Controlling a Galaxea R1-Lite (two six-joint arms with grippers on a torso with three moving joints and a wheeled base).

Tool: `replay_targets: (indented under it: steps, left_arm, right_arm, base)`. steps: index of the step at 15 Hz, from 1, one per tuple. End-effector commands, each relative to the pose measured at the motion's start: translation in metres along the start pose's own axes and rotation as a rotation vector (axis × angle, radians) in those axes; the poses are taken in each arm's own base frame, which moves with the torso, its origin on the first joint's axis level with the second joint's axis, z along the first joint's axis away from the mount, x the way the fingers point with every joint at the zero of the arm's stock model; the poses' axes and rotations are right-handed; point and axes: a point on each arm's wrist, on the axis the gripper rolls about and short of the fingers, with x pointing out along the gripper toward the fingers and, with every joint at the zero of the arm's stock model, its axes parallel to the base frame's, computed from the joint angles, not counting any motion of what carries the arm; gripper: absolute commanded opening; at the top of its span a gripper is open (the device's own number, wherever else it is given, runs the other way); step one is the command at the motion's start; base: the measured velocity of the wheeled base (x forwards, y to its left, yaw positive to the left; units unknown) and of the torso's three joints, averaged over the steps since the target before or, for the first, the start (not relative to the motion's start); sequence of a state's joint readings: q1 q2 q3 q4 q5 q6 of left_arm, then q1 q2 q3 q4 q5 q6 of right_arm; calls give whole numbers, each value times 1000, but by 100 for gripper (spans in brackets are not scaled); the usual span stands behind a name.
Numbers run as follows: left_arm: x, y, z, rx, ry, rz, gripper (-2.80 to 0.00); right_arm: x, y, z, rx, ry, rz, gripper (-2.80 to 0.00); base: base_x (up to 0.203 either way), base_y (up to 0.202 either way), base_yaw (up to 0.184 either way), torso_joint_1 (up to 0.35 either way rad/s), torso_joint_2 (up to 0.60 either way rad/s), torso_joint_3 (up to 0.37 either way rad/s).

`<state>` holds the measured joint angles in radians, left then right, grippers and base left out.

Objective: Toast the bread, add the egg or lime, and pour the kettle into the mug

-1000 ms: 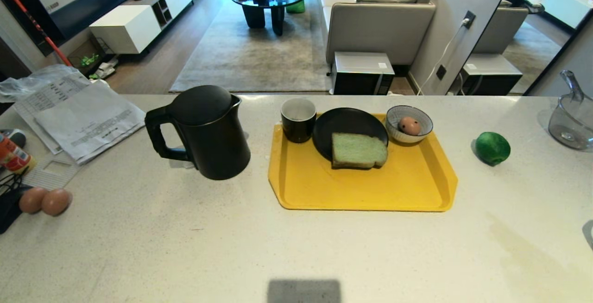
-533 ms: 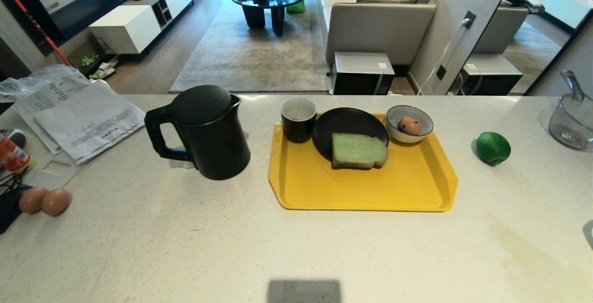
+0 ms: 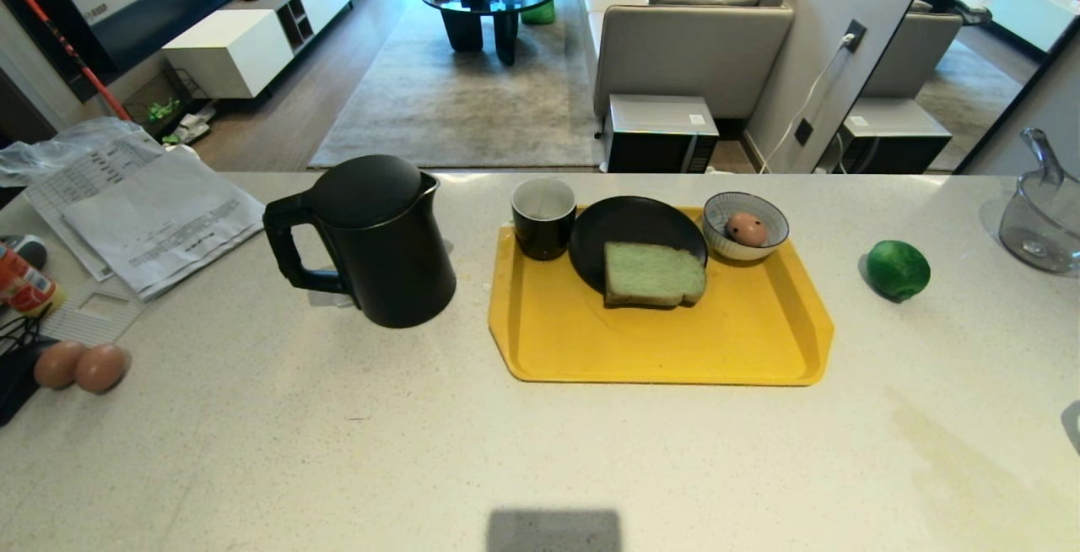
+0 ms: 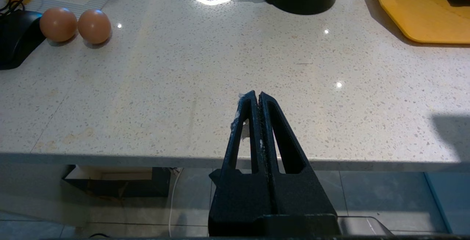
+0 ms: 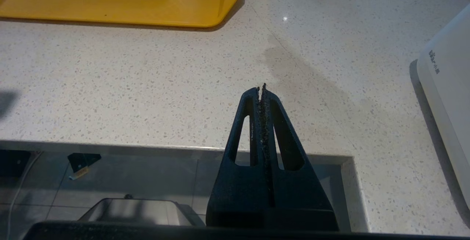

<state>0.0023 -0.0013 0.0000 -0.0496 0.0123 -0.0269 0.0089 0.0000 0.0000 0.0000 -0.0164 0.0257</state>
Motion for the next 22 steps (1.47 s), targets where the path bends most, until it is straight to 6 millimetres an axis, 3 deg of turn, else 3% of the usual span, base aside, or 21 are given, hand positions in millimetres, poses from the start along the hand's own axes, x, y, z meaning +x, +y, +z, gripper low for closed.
replay_targets:
  steps: [1, 22]
  left_arm:
    - [1, 0, -5, 0, 14, 1, -280]
    - [1, 0, -5, 0, 15, 1, -280]
  right_arm:
    - [0, 0, 0, 0, 0, 0, -280]
    - [0, 0, 0, 0, 0, 0, -280]
  base:
    - [0, 0, 0, 0, 0, 0]
    - [0, 0, 0, 0, 0, 0]
